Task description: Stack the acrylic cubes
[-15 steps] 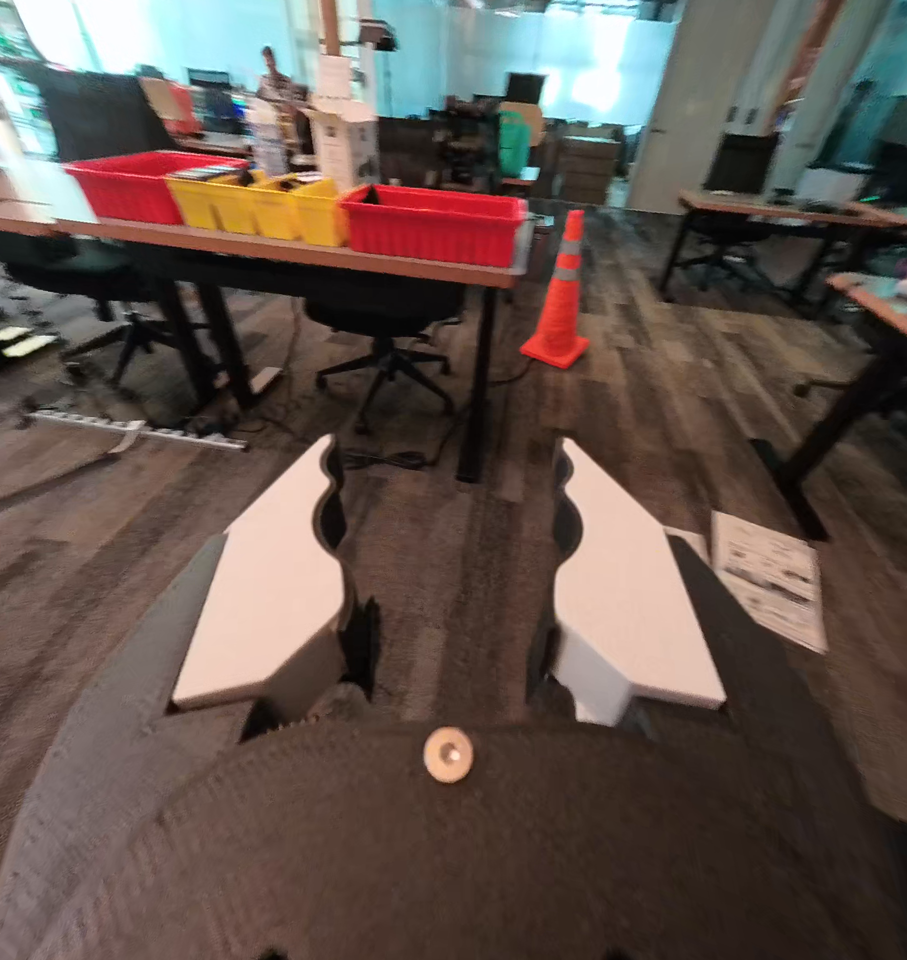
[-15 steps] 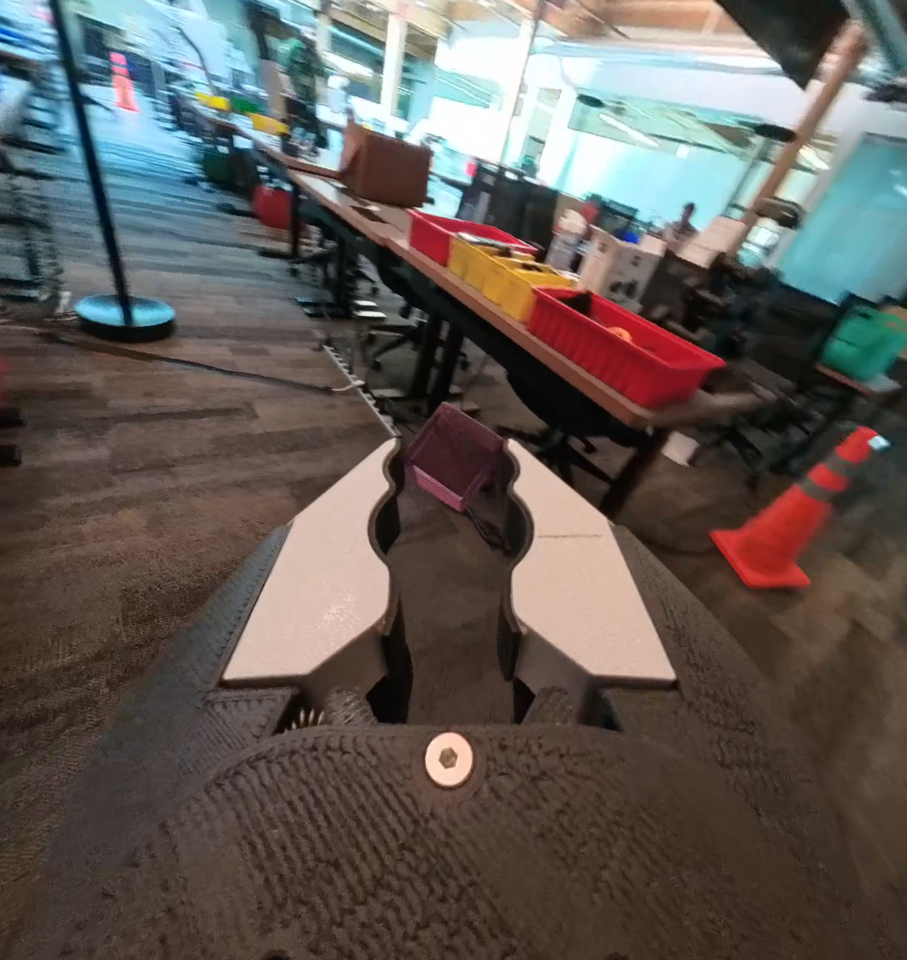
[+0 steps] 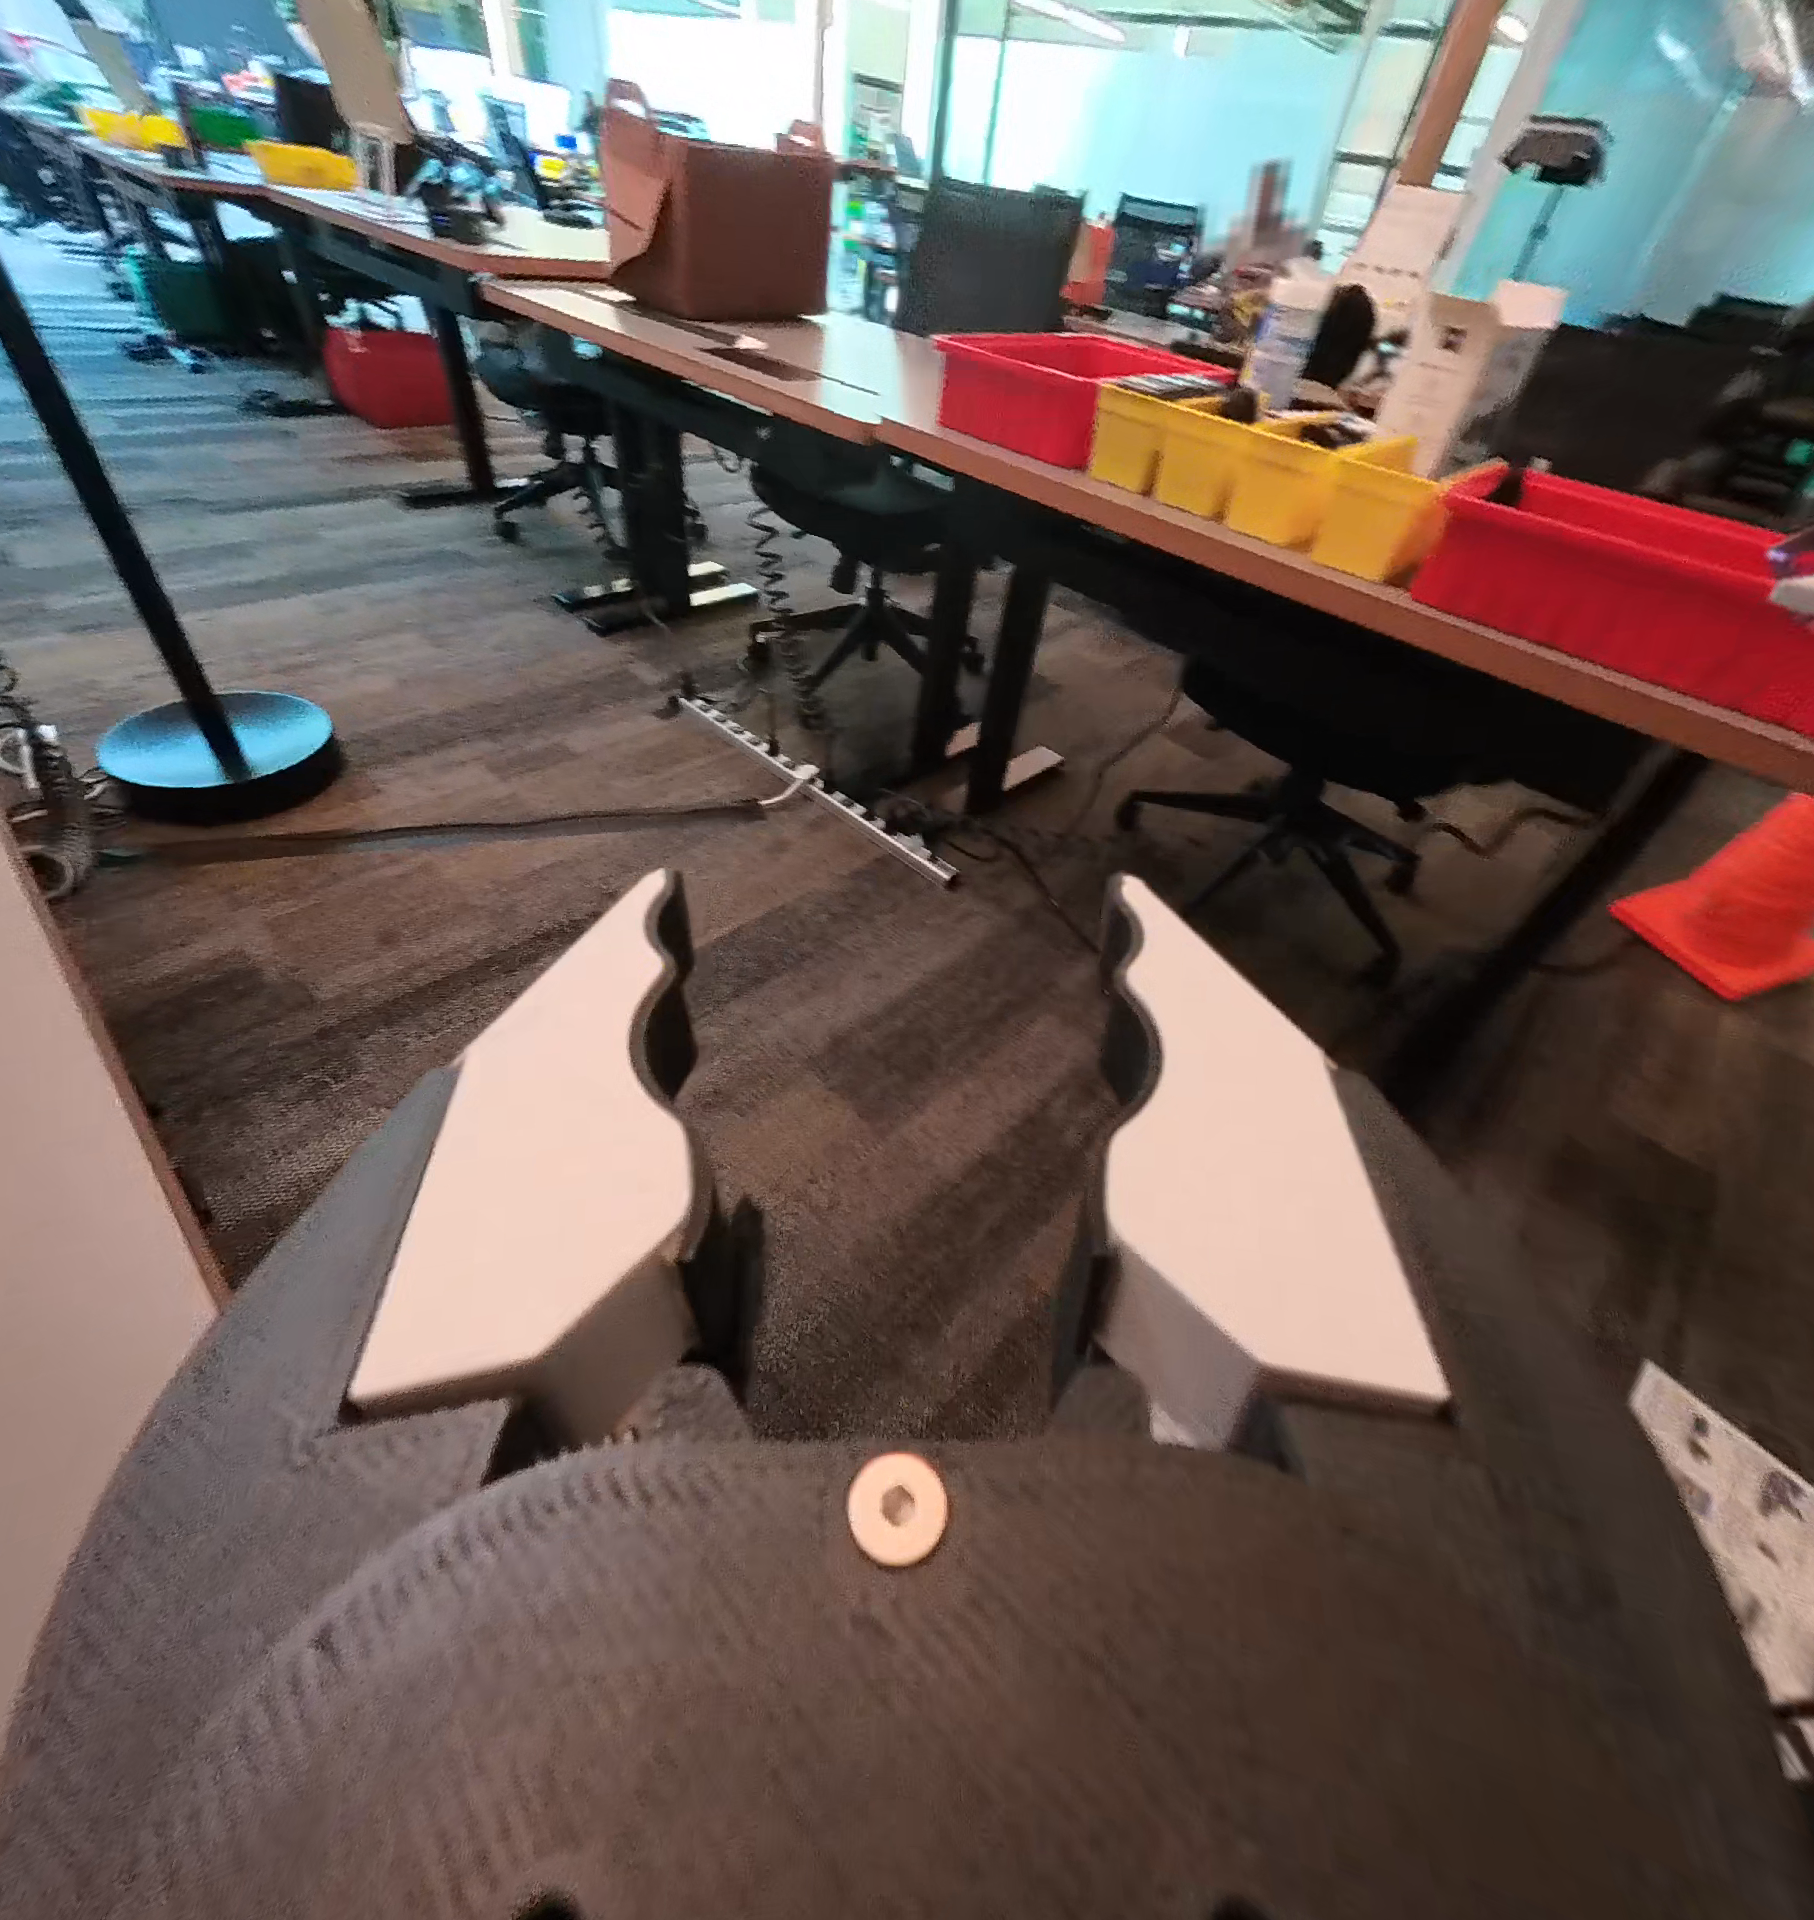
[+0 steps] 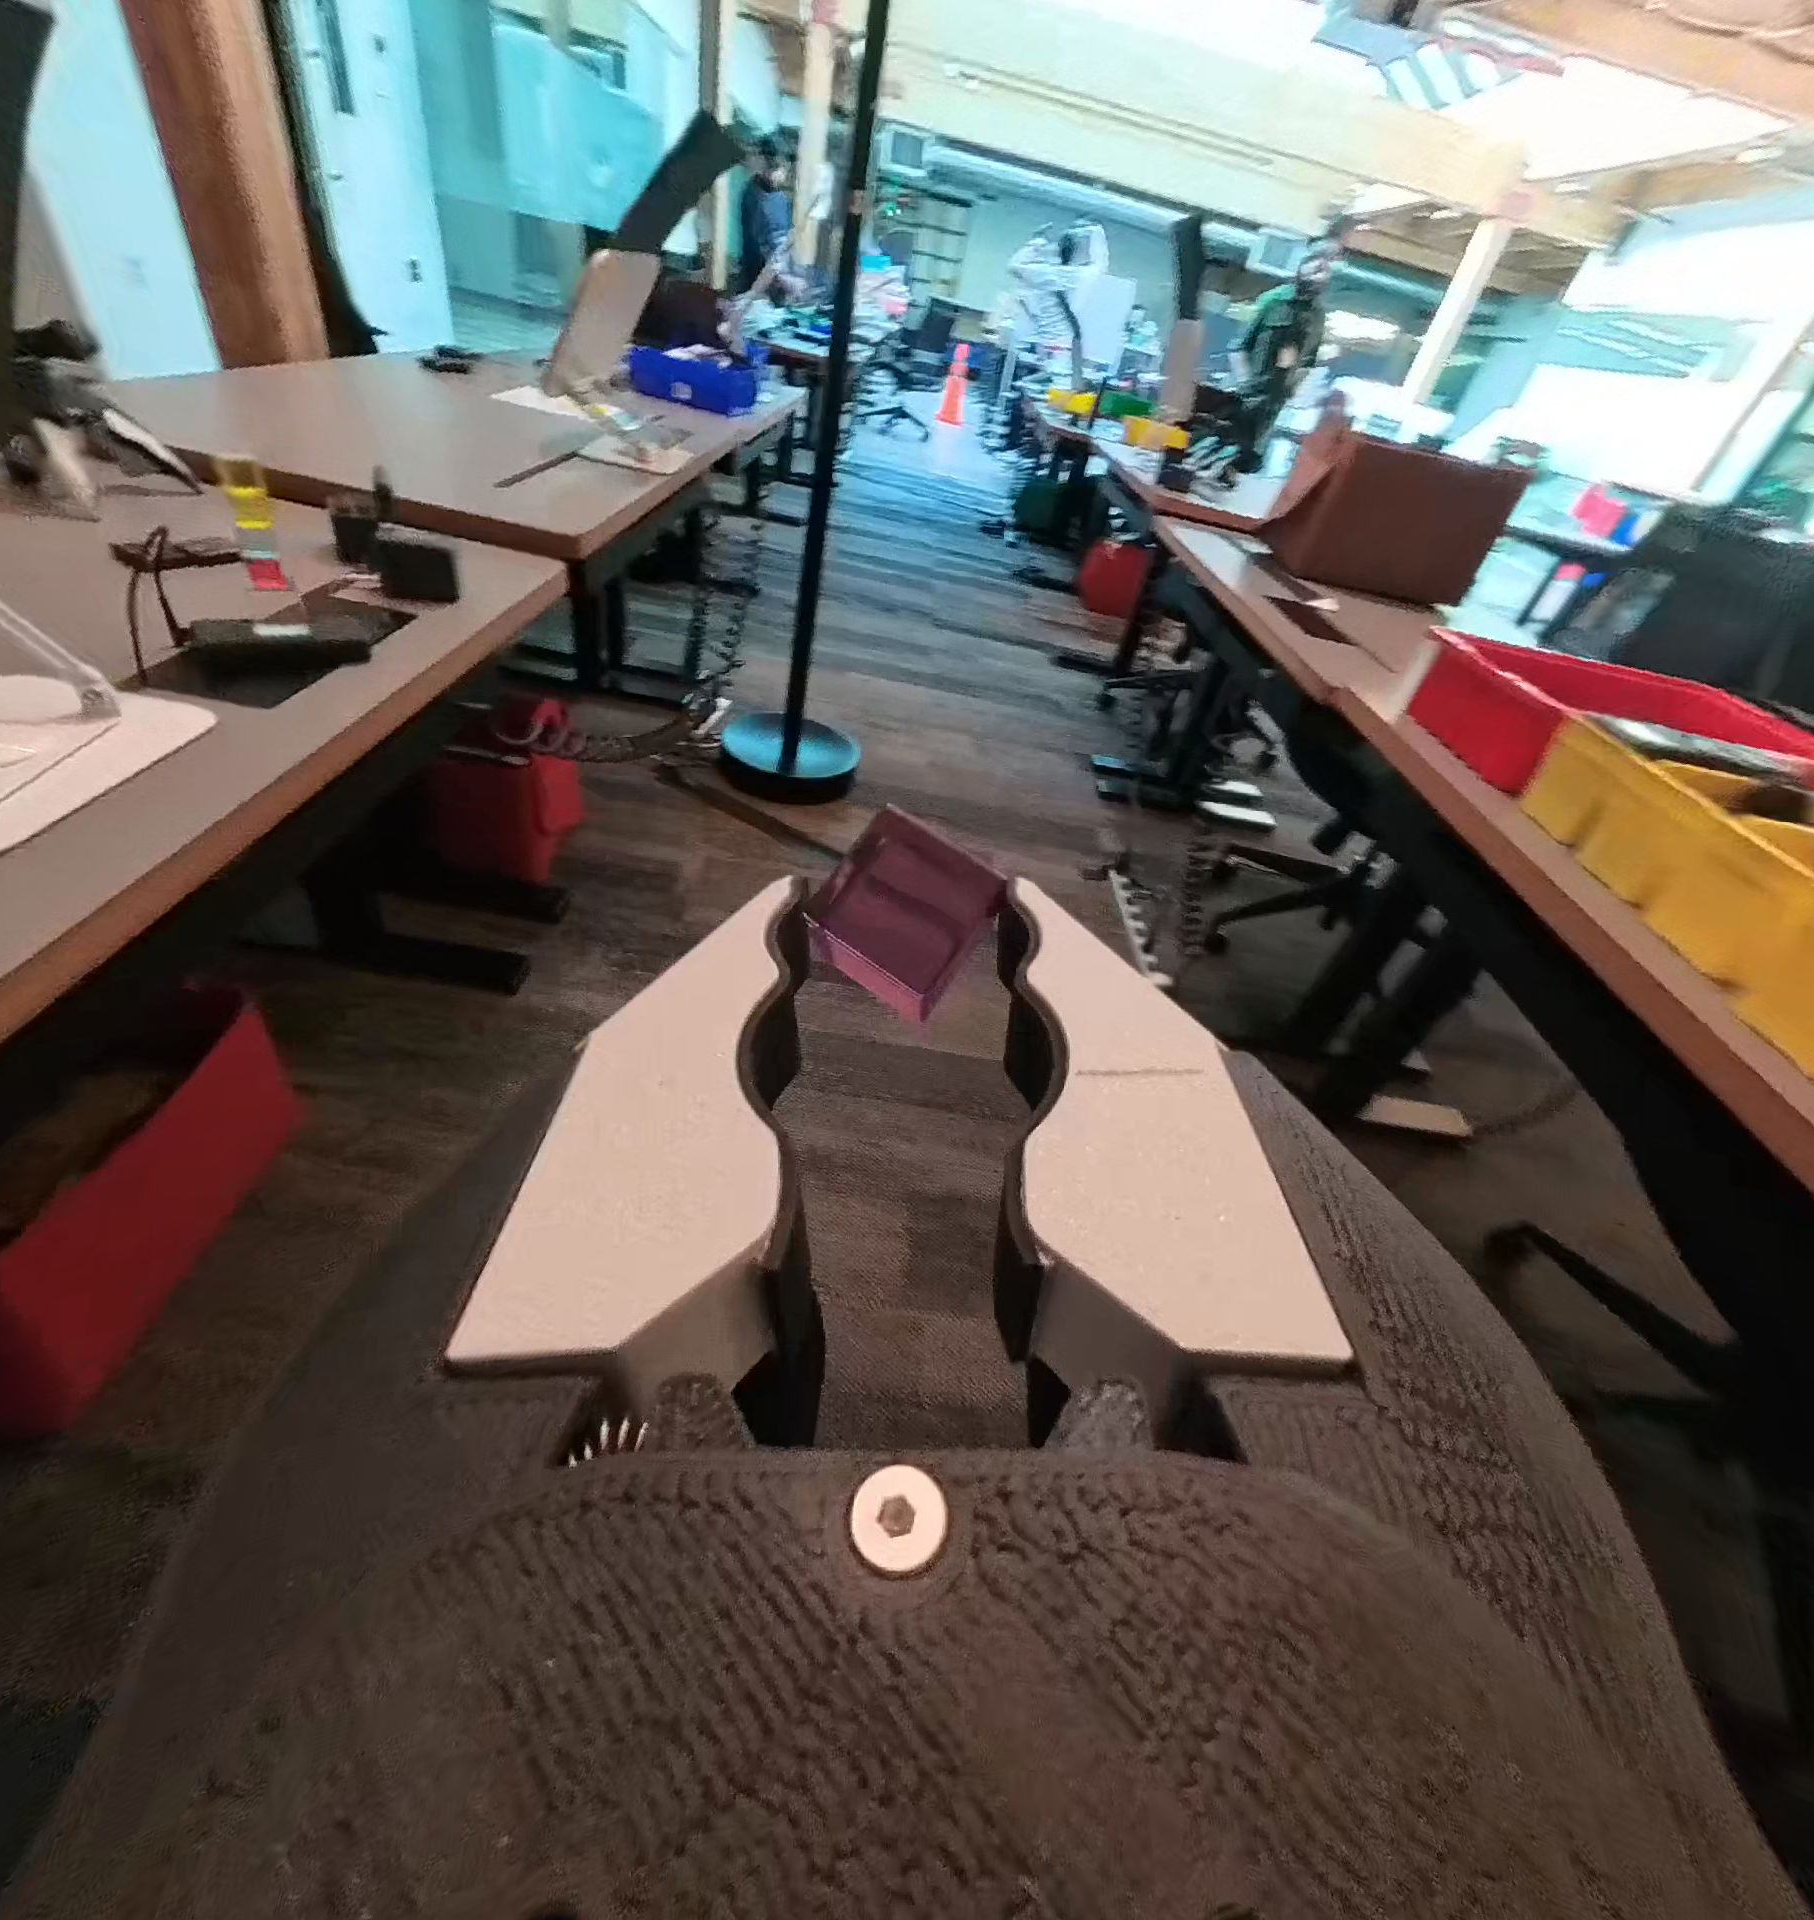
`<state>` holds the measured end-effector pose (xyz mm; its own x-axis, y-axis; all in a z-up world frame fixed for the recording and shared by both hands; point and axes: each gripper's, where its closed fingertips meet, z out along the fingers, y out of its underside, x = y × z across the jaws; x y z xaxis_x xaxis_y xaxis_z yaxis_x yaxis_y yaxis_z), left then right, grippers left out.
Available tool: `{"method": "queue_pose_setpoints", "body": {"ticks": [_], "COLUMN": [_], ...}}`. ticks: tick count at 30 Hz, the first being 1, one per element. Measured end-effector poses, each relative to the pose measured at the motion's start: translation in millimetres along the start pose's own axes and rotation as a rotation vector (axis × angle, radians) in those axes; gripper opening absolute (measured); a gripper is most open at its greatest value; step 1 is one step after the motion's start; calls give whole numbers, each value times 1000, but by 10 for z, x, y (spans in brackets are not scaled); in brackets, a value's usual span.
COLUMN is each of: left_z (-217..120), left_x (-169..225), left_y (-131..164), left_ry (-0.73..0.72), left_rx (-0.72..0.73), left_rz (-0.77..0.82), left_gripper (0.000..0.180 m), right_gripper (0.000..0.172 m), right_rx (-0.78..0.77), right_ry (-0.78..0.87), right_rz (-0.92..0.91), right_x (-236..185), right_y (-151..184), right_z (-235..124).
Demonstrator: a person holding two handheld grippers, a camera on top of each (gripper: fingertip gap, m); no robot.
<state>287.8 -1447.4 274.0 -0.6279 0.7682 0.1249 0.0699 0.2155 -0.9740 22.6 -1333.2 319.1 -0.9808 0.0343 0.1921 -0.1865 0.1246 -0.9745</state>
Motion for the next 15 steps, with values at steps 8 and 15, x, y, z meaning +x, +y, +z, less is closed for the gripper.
{"method": "queue_pose_setpoints", "body": {"ticks": [8, 15], "left_z": [702, 976], "left_x": [-912, -1731], "left_y": [-479, -473], "left_ry": [-58, -184], "left_rx": [-3, -30], "left_rz": [87, 56], "left_gripper": [60, 54], "right_gripper": [36, 36], "right_rx": [52, 30], "right_ry": [-213, -504], "right_rz": [-39, -74], "right_x": [-164, -918], "right_y": [-491, -507], "right_z": [1869, 3342]}}
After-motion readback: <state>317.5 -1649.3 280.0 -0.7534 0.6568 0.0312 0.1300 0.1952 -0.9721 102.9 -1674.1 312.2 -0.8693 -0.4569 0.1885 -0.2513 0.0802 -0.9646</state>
